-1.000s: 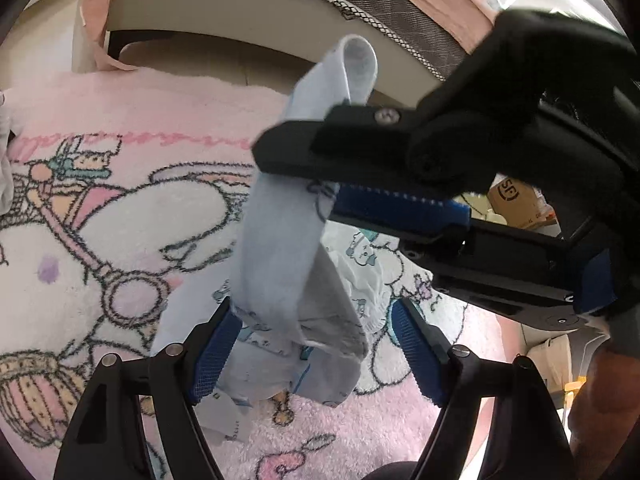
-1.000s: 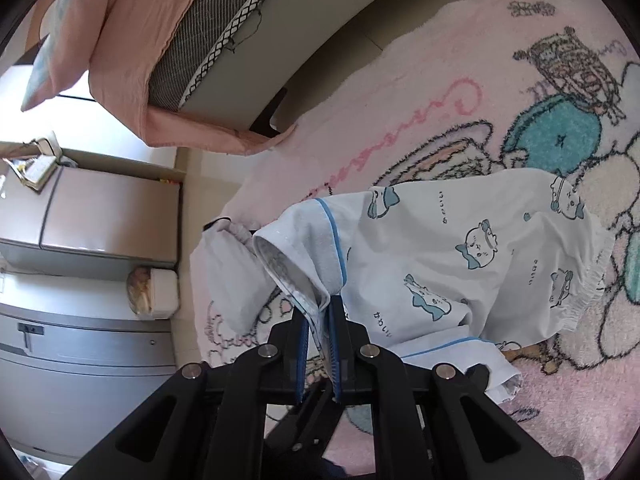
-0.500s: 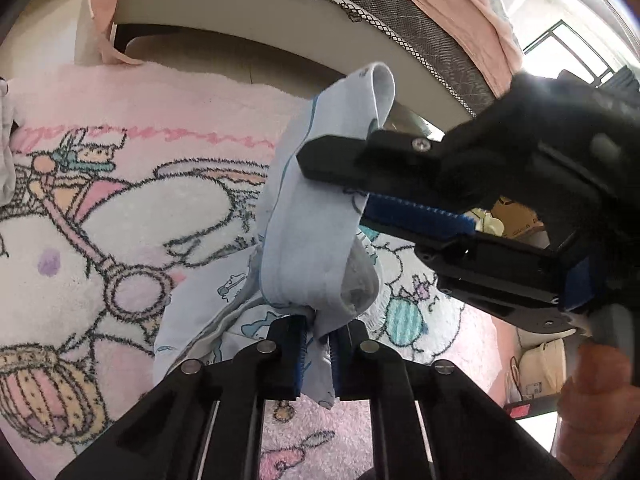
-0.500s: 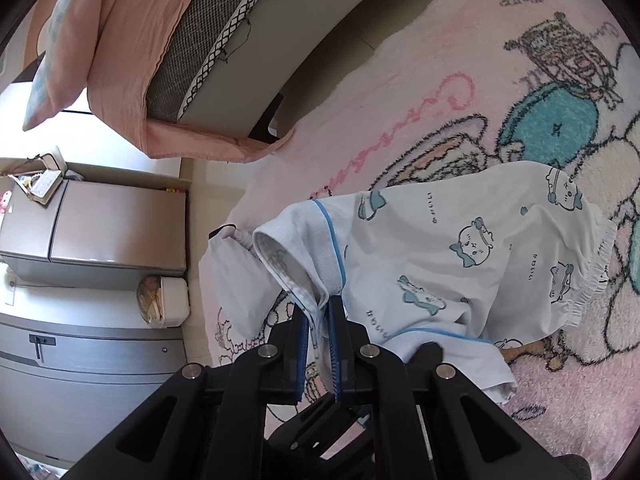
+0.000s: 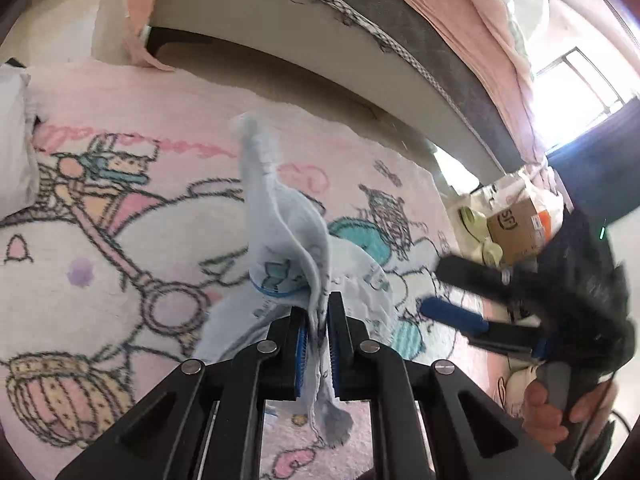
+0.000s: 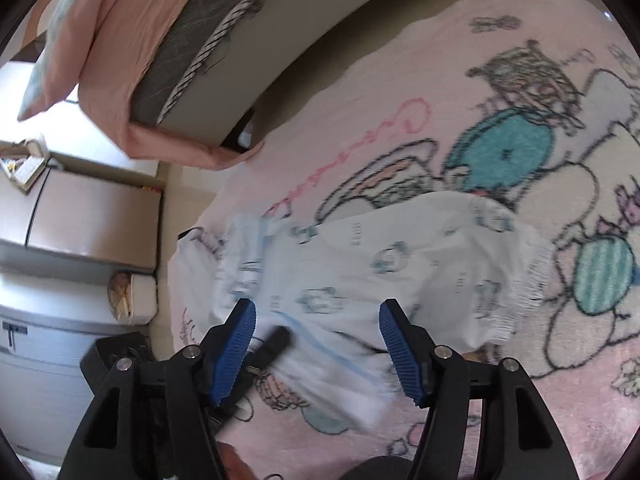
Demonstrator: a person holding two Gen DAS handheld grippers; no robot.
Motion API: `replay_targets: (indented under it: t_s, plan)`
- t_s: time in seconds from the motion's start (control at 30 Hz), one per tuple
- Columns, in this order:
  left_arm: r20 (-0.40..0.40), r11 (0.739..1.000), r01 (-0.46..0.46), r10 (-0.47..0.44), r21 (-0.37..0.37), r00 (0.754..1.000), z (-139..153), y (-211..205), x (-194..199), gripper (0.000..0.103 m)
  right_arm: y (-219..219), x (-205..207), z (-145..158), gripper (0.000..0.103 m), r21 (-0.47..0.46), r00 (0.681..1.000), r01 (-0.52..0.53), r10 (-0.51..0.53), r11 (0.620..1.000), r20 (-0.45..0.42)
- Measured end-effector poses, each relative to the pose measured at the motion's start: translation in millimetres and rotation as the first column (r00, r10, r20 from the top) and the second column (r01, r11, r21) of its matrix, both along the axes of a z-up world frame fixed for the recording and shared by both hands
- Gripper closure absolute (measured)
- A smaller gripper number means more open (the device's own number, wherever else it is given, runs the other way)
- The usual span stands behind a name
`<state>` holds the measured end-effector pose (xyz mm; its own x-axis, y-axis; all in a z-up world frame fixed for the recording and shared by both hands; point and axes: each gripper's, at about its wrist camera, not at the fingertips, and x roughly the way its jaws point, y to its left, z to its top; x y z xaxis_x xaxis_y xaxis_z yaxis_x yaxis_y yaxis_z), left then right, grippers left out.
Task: Fold clothes
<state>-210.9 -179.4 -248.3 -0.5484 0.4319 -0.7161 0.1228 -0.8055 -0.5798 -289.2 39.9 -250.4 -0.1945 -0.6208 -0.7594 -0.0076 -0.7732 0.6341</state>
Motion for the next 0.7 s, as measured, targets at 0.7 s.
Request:
replay_targets:
  t_s: [0.7]
  plan:
    - [0.08,0.995,-0.098,0.099,-0.019,0.992,-32,-54,-7,0.095,68,4,-95,0.038,0.211,0.976,0.15,-0.179,0.966,0.125]
